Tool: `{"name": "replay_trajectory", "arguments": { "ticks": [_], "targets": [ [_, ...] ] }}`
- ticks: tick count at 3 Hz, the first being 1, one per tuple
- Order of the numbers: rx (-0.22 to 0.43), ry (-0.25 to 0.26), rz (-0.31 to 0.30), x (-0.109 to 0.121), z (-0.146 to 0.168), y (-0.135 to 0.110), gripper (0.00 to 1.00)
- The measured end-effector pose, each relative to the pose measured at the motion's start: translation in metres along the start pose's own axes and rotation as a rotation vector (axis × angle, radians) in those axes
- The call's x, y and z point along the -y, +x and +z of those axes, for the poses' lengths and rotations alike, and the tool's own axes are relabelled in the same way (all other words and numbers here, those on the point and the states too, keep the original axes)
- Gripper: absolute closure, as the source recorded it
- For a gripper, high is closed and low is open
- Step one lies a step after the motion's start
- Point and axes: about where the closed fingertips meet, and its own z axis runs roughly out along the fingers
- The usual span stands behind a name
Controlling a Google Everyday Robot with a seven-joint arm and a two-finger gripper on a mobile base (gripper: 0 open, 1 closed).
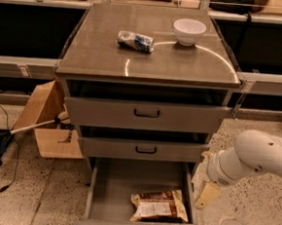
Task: Pick brown chip bag from bottom drawer and place on counter
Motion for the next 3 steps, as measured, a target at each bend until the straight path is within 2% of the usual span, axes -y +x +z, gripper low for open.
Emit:
{"name": "replay_trajectory", "arguments": {
  "ticks": [1,2,3],
  "targets": [
    [0.012,0.002,-0.008,0.002,0.017,0.003,0.00],
    [0.011,0.006,0.001,0.007,0.054,0.001,0.00],
    [0.012,0.006,0.002,0.006,0.054,0.001,0.00]
  ]
}}
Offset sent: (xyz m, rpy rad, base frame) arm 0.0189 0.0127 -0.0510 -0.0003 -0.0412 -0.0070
